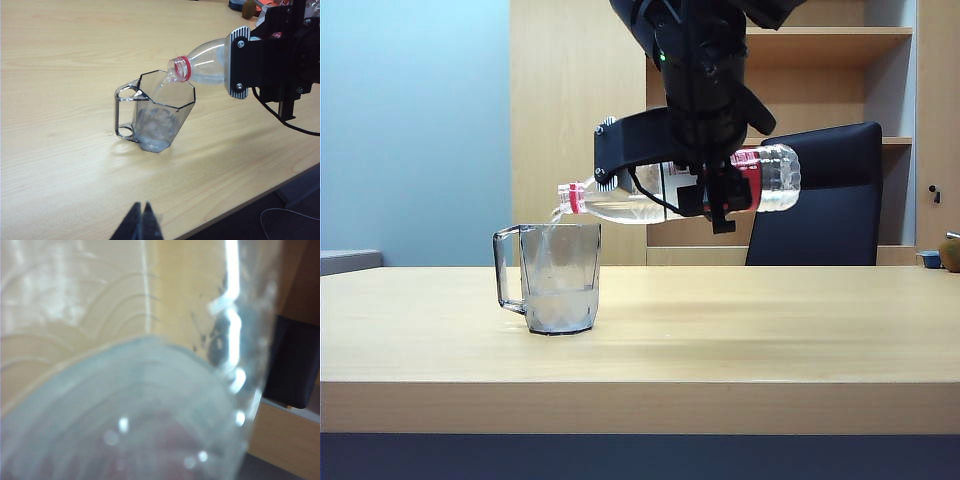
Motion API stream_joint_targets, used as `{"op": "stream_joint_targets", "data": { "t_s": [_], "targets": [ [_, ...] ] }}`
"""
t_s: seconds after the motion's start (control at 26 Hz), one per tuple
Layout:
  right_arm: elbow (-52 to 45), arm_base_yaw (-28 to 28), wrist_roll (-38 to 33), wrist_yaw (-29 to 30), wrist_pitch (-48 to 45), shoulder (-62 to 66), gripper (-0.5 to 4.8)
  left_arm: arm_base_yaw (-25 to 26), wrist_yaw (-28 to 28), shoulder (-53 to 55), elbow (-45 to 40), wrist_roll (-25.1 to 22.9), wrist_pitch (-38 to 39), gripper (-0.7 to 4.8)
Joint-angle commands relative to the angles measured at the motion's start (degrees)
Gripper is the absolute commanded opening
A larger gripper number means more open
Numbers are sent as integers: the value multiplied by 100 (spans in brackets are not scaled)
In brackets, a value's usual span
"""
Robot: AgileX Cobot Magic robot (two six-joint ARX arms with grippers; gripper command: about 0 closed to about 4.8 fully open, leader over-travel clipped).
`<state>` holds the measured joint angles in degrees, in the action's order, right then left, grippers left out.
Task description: Pick up the mineral water bottle on the table and pour water into the mug until it's half full.
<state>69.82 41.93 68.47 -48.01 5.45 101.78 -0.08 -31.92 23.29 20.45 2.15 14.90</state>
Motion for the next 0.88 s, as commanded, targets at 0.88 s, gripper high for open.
{"op": "stream_joint_targets", "data": {
  "t_s": [0.88],
  "targets": [
    [-197, -164, -5355, 1469, -225, -389, 278, 0, -22, -2, 26, -22, -37, -5]
  ]
}}
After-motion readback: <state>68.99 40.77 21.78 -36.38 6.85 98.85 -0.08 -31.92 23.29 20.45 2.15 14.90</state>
